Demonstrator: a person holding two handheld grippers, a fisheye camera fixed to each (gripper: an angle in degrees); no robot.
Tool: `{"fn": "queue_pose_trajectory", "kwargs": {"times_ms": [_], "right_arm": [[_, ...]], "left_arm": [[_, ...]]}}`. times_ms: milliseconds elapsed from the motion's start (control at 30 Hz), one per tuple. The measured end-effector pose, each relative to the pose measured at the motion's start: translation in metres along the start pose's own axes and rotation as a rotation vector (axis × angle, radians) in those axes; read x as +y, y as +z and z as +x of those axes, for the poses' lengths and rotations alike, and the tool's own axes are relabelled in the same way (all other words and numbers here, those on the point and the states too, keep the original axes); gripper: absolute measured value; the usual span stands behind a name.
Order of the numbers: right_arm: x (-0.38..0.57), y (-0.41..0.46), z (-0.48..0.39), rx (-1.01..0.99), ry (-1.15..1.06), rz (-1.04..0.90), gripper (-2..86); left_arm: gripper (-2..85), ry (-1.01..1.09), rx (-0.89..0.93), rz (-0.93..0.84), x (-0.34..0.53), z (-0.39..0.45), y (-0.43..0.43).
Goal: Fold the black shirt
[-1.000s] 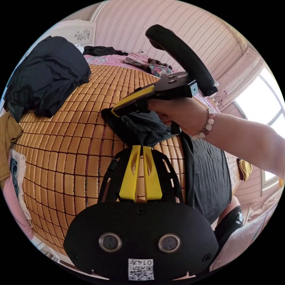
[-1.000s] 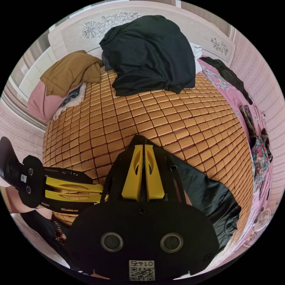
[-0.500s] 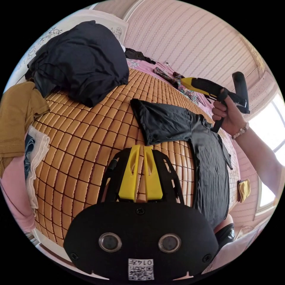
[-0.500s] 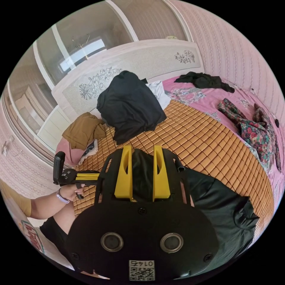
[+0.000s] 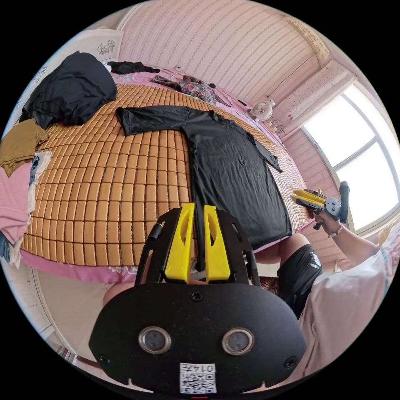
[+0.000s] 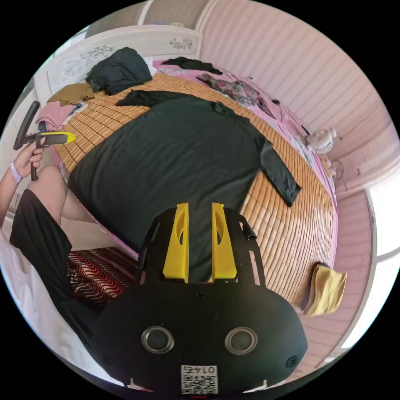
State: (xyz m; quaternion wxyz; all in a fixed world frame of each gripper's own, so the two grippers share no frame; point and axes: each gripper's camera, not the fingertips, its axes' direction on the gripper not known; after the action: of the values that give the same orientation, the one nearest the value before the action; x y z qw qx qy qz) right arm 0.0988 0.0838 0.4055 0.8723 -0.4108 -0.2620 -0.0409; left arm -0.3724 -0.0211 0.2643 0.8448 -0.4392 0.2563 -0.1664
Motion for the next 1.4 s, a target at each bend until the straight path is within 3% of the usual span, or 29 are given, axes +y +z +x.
{"fn": "queue_pose_trajectory", "kwargs": {"times_ms": [233,500,667,967,1133,1400], "right_arm": [[0.070,0.022,0.052,-0.127,0.323,-0.131,10.8],[0.072,0.034,0.062,-0.245,0.347,-0.229,0.9],[0.087,0.034,0.075,-0.292,0.411,-0.260,0.9],[0.116,-0.012,0.083,-0.372,0.503,-0.098,2.7],[0.104,-0.037,0.060,-0.334,0.389,-0.020,4.5],[0.020,-0.049,0.013,-0.377,0.103,0.089,5.5]], "left_arm": [[6.7,0.020,-0.138,-0.137,0.018,0.020,0.032],[4.1,-0.010,-0.301,-0.252,0.017,0.033,0.069],[0.3,-0.052,-0.272,-0.283,0.021,0.031,0.074],[0.3,-0.104,-0.184,-0.046,0.052,0.019,0.031],[0.7,-0.130,-0.154,0.051,0.057,0.001,0.011],[3.7,-0.157,-0.152,0.185,-0.031,-0.052,0.008]]}}
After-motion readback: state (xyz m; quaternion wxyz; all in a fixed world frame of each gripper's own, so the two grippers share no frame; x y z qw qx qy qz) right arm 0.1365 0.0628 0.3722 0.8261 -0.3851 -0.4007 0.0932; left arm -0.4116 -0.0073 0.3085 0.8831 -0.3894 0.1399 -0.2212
